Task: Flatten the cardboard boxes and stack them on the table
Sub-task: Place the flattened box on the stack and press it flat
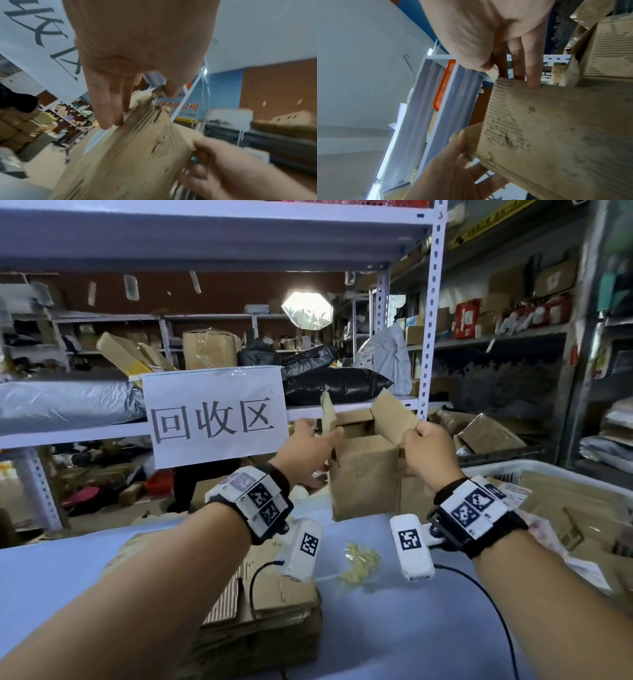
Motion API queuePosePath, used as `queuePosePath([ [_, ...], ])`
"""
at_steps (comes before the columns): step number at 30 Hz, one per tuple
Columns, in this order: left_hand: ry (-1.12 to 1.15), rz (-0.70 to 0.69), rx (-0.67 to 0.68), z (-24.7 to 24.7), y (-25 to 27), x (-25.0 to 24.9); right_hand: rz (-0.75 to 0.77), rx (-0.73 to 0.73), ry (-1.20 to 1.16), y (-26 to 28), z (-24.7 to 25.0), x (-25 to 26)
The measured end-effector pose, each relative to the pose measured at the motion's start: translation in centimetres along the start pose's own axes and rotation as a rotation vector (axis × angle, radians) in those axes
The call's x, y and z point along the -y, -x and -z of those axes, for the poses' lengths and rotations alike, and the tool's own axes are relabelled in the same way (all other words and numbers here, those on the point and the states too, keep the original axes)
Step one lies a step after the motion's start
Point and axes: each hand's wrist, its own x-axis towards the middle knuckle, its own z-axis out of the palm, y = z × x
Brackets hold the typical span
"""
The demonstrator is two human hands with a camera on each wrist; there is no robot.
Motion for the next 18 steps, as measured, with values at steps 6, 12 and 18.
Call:
queuePosePath([
  [6, 0.27, -0.071, 0.132, 3.4, 8.5, -1.3, 0.132, -0.033, -0.12, 6.5, 2.5, 4.0],
  [12, 0.545, -0.153, -0.236, 8.3, 16.6, 2.0, 0.185, 0.026, -0.322, 13.2, 0.4, 4.9],
  [18, 0.386, -0.124, -0.289, 11.2, 20.0, 6.0, 0.217, 0.1, -0.599, 16.2, -4.0, 7.1],
])
